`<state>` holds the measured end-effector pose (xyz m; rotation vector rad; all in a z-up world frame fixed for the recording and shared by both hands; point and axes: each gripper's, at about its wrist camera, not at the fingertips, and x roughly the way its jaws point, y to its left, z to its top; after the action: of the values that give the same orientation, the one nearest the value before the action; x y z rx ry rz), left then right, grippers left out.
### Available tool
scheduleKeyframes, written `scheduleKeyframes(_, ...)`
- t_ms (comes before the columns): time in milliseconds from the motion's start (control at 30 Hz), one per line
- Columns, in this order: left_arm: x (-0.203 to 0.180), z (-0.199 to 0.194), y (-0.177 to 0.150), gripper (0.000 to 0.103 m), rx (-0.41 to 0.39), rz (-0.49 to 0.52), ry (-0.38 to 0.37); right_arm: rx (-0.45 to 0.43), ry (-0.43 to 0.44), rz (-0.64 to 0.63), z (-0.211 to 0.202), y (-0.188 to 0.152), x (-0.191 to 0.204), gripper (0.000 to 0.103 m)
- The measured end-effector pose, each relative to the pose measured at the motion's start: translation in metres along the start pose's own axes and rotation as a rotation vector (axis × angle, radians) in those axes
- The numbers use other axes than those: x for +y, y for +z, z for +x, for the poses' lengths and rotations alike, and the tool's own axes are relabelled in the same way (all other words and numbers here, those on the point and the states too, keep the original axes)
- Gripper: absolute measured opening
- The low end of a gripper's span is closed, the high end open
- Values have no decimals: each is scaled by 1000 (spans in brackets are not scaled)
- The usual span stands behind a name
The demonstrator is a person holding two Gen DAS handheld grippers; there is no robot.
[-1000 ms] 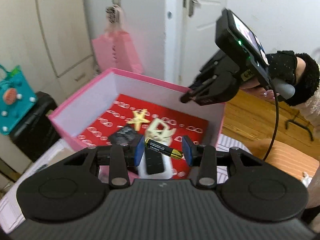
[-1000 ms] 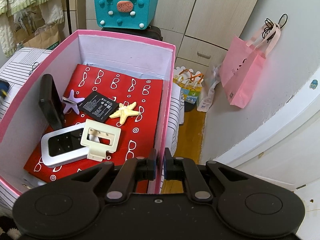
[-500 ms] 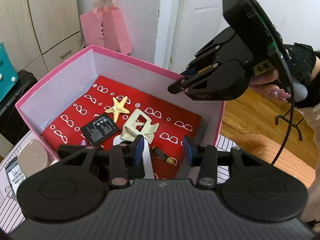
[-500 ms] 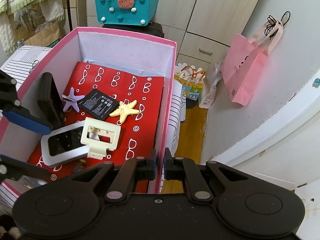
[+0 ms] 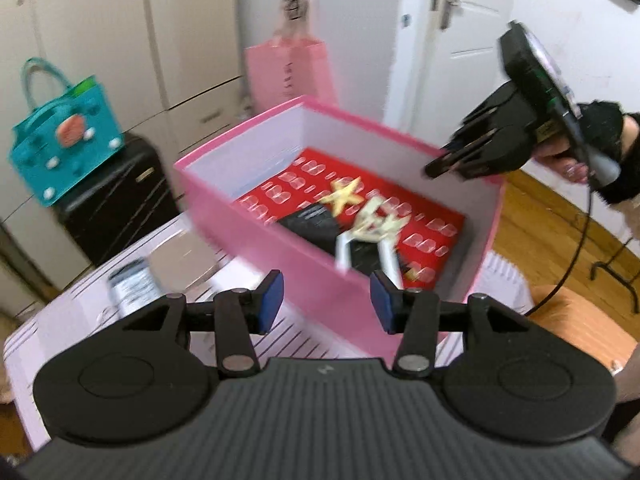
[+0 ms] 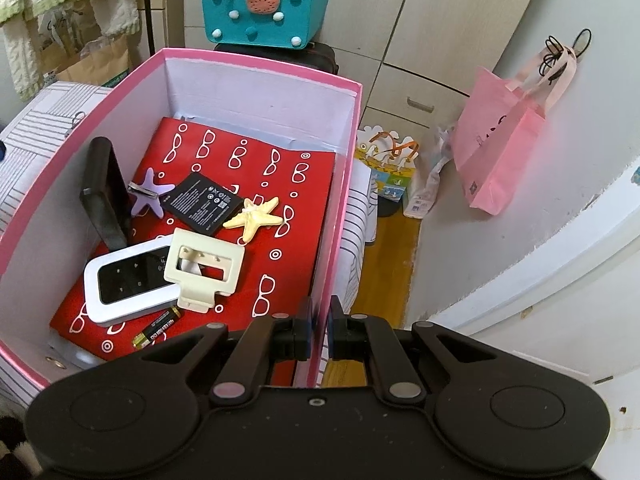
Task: Organize rigid objects
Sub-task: 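Move the left tool to the second AA battery and grasp it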
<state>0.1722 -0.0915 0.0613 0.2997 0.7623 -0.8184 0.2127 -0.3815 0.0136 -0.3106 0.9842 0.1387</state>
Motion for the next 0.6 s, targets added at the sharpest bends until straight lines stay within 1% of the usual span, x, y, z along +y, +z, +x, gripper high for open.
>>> scheduleKeyframes(133, 16, 0, -24, 47, 36, -23, 54, -7, -1, 0, 0, -1, 0, 10)
scheduleKeyframes(267, 27, 4, -49, 47, 67, -30, 93, -16, 14, -12, -1, -3, -2, 10)
scheduleKeyframes(333, 32, 8, -61, 47, 81, -42, 115, -22, 33, -16, 0, -3, -5, 10)
scheduleKeyframes(467, 35, 13, -77, 47, 84, -53, 132, -9, 82, -27, 5, -4, -12, 10)
scheduleKeyframes(600, 30, 19, -86, 47, 88, -20, 146, -3, 124, -46, 7, -3, -16, 12)
